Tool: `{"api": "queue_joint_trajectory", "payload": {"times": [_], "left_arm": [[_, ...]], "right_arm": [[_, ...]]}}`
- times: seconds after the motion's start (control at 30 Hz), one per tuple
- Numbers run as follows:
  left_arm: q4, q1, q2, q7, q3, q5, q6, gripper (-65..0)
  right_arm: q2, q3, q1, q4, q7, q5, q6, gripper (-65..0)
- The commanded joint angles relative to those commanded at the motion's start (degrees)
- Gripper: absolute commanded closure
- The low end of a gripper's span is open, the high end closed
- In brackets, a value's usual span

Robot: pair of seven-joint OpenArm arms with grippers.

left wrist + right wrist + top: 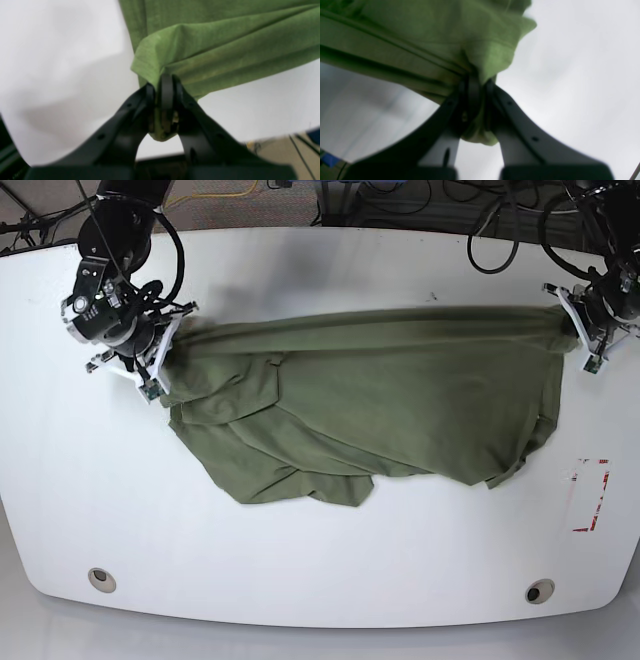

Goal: Fold the T-shirt properly
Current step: 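Lay the shirt down, pulling it taut between both grippers, then drag the held shirt edge away from the table center with both grippers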

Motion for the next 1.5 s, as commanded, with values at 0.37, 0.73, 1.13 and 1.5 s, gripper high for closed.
{"api": "queue_joint_trajectory", "payload": {"times": [0.37,0.73,1.13,1.5], "left_arm": [[-0.09,1.67,-0.09,0.00,0.00,0.09,0.00,0.0],[-0.09,3.25,0.00,0.00,0.09,5.01,0.00,0.0],[0.00,4.66,0.09,0.00,-0.09,5.10,0.00,0.0],[0.09,4.92,0.00,0.35,-0.09,5.10,0.00,-21.2]], "right_arm": [[-0.79,-0.18,-5.54,-0.18,1.85,0.00,0.00,0.0],[-1.76,-0.18,-6.95,-0.26,2.02,0.00,0.00,0.0],[-2.02,-0.26,-7.12,-0.26,2.02,0.00,0.00,0.0],[-2.02,-0.26,-7.12,-0.26,2.02,0.00,0.00,0.0]]}}
